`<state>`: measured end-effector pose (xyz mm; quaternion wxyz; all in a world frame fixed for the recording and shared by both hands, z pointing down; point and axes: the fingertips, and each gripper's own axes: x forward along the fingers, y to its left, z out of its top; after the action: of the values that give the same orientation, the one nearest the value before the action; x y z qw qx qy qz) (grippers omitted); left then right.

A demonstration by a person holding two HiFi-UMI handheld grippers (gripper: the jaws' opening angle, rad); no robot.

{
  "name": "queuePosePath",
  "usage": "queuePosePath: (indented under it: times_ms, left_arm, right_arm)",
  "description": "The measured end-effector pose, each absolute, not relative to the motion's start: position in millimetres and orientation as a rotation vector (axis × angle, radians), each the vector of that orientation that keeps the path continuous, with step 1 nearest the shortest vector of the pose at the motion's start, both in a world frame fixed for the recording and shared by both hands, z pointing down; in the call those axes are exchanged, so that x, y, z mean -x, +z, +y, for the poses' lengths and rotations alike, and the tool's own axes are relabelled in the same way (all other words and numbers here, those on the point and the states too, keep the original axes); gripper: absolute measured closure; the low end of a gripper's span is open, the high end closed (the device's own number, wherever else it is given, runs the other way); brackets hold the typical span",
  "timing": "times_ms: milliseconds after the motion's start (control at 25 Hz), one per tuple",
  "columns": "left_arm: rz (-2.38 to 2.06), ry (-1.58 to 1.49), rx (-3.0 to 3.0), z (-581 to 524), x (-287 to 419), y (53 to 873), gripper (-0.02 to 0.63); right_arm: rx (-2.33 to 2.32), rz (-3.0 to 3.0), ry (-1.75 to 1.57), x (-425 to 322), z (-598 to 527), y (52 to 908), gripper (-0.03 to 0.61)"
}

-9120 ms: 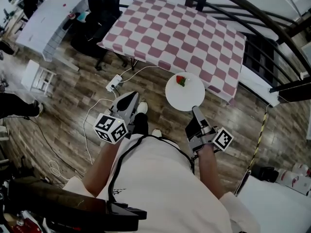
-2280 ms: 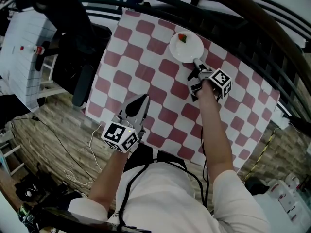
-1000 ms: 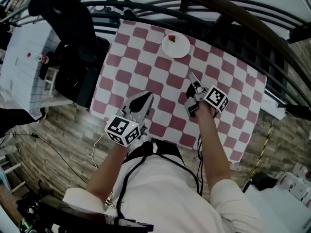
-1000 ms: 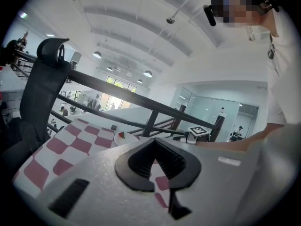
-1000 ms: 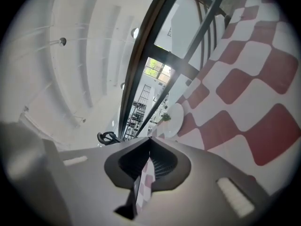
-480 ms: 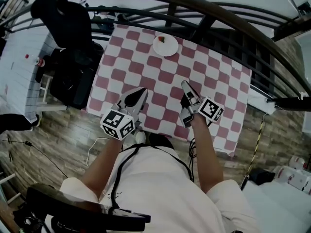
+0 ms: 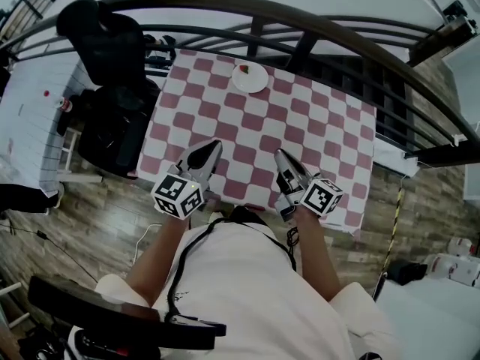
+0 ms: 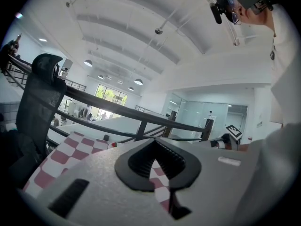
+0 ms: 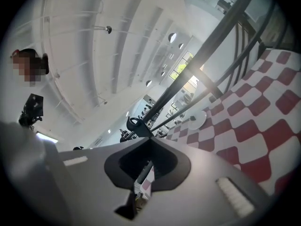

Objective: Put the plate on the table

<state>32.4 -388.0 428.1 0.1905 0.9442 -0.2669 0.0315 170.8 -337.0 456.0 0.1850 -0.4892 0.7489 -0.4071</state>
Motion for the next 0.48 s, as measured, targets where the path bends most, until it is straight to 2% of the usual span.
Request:
queuePosePath:
  times_ms: [480]
  left_arm:
    - [-0.794,0.086,-2.627,-358.4,10.8,429.5,0.607]
  right_arm:
    - [1.429,2.136,-1.072,-163.8,-284.2,445.3,0.572]
